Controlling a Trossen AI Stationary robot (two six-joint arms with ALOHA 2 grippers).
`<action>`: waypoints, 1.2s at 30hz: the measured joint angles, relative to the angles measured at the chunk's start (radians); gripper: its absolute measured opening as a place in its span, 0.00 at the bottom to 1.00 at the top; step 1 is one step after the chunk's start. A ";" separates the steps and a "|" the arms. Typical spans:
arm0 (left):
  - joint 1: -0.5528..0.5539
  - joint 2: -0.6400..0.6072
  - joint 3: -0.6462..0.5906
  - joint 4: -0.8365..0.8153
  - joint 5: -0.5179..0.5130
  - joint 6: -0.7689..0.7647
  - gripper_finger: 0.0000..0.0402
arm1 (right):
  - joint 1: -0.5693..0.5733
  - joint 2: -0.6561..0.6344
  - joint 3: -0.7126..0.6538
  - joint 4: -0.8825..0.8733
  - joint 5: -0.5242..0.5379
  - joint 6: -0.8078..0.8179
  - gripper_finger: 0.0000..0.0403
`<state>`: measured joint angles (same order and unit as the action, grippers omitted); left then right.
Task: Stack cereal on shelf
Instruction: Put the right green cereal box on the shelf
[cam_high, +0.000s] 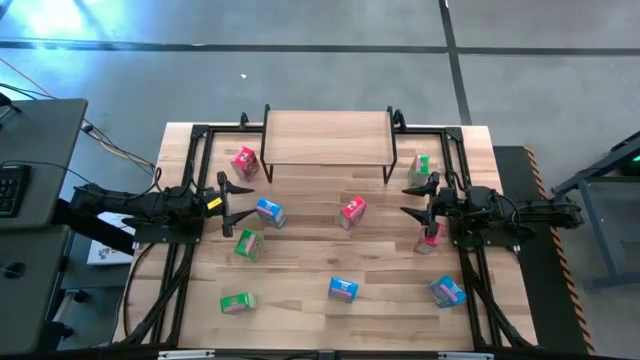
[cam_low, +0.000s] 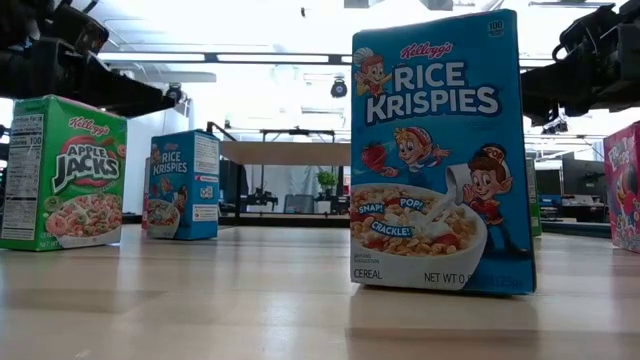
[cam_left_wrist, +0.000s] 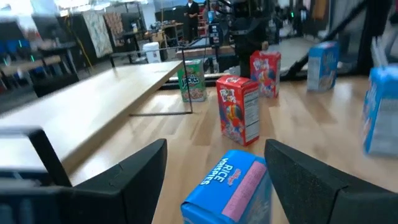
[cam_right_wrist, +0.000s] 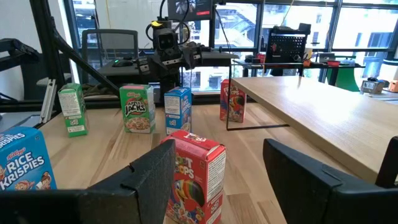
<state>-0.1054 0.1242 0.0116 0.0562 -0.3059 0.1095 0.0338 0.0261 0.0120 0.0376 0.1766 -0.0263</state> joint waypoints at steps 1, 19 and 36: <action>0.000 0.000 0.000 0.002 0.000 -0.037 0.65 | 0.000 0.000 0.000 0.000 0.000 0.000 0.59; 0.000 0.000 0.000 0.002 -0.002 -0.577 0.65 | 0.000 0.000 0.000 0.000 0.000 0.000 0.59; 0.000 0.000 0.000 0.001 -0.001 -0.726 0.65 | 0.000 0.000 0.000 0.015 0.005 0.117 0.59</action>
<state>-0.1051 0.1242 0.0116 0.0574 -0.3069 -0.6167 0.0338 0.0257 0.0120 0.0527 0.1813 0.0908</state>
